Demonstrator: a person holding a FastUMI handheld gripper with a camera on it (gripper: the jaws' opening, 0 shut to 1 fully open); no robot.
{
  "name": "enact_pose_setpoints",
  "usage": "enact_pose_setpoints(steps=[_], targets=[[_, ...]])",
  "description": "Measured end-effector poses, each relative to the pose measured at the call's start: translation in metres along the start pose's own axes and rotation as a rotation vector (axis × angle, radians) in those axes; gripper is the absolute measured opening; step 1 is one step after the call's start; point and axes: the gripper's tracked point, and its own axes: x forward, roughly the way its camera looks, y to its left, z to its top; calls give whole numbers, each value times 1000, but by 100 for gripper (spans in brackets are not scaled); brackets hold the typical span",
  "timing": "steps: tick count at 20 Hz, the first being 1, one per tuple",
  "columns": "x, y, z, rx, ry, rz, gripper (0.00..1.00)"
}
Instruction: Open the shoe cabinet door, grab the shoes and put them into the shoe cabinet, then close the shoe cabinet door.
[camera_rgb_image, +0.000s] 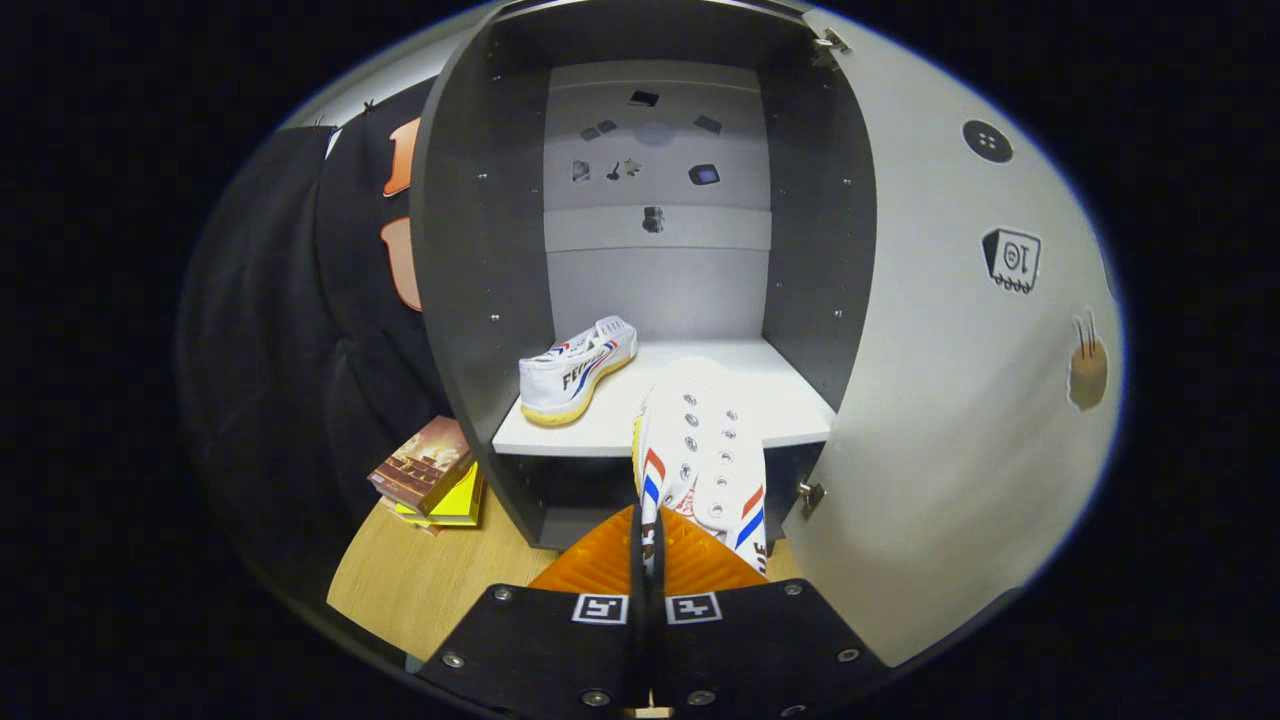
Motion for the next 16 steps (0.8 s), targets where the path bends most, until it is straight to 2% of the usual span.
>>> enact_pose_setpoints(steps=[7, 9, 16], targets=[[61, -12, 60, -35, -9, 5, 0], [83, -20, 75, -48, -9, -17, 0], [163, -33, 87, -62, 42, -57, 0]])
